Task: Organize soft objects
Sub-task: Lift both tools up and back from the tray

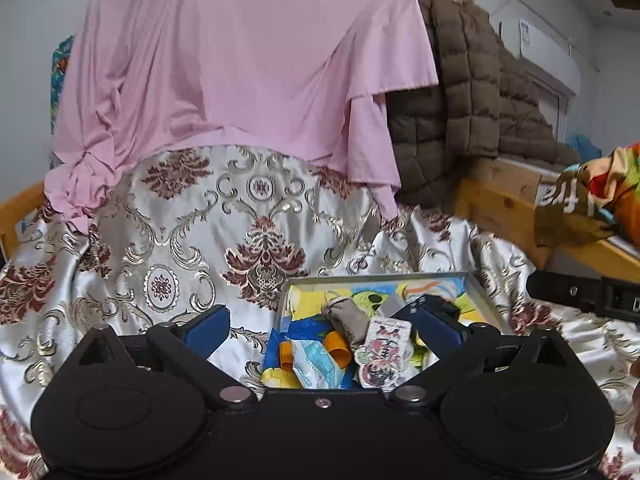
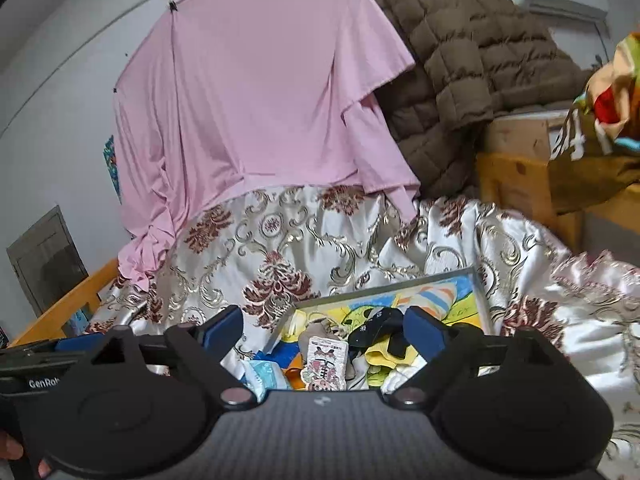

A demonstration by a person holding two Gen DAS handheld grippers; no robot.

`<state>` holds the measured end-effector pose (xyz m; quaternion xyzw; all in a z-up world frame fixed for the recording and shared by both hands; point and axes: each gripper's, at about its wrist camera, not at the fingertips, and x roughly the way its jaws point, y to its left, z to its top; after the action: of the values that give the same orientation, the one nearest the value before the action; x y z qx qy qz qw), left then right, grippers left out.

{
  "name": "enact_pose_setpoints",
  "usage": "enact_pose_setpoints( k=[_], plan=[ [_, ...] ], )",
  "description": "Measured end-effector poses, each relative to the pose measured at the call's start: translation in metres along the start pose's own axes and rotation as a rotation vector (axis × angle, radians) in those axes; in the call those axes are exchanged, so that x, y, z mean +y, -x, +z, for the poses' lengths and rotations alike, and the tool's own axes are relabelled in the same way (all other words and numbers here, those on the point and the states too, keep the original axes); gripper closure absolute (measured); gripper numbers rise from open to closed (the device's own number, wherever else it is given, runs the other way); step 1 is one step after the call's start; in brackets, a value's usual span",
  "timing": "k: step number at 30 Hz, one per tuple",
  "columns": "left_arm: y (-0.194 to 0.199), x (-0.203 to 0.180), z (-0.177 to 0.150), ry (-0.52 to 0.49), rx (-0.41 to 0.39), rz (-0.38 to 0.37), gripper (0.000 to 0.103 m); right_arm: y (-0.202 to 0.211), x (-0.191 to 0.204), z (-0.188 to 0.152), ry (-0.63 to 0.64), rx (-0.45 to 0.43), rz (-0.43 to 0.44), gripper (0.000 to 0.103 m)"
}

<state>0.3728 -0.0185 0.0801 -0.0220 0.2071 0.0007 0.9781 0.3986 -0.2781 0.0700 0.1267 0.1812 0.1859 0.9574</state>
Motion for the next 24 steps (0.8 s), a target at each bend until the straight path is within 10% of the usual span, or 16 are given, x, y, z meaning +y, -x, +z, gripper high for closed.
enact_pose_setpoints(
  k=[24],
  plan=[
    [0.132, -0.027, -0.037, 0.004, -0.111, -0.002, 0.002, 0.133, 0.034, -0.043, 0.066, -0.166, -0.047, 0.002]
  ],
)
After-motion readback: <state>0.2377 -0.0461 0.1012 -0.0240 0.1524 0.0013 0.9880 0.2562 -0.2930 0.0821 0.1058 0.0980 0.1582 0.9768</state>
